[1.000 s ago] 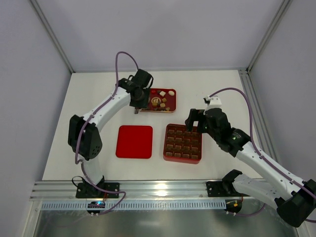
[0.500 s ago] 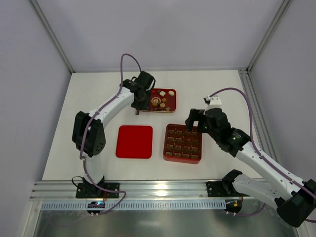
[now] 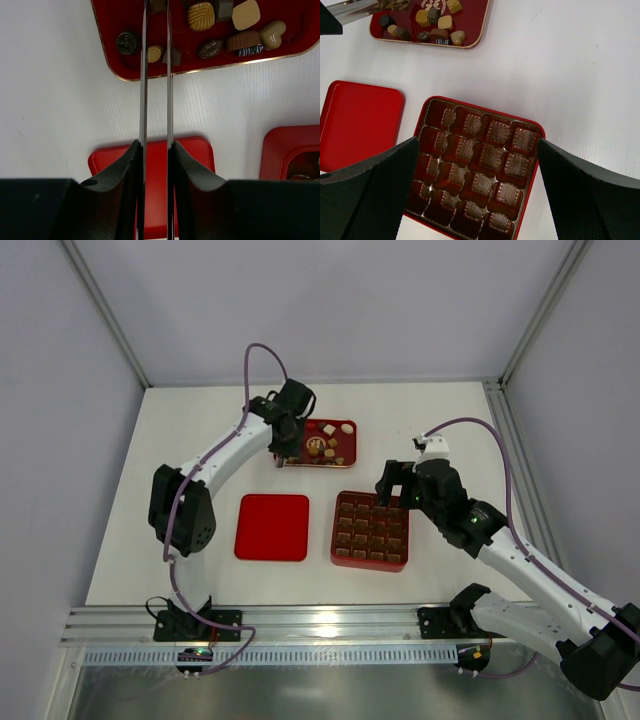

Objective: Pack the chocolate

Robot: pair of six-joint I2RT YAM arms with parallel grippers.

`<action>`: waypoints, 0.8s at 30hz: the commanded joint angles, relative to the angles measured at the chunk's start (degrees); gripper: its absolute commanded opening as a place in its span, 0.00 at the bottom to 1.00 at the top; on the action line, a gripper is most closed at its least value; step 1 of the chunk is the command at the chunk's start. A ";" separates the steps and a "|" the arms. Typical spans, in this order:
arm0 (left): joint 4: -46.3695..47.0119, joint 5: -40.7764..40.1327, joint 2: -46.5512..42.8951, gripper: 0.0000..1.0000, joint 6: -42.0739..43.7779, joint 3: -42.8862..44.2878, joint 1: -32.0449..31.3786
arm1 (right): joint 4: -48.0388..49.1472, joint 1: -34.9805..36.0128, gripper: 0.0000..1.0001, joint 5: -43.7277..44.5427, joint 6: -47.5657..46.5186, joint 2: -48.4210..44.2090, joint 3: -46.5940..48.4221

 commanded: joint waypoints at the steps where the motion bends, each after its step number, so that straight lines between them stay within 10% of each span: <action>1: -0.32 -1.15 -0.35 0.19 1.48 4.55 -0.33 | 0.57 0.07 1.00 1.52 0.31 -0.72 0.89; 24: -7.45 1.57 -15.72 0.15 -4.14 1.23 -10.70 | -0.66 -0.46 1.00 3.54 -1.36 -0.54 2.64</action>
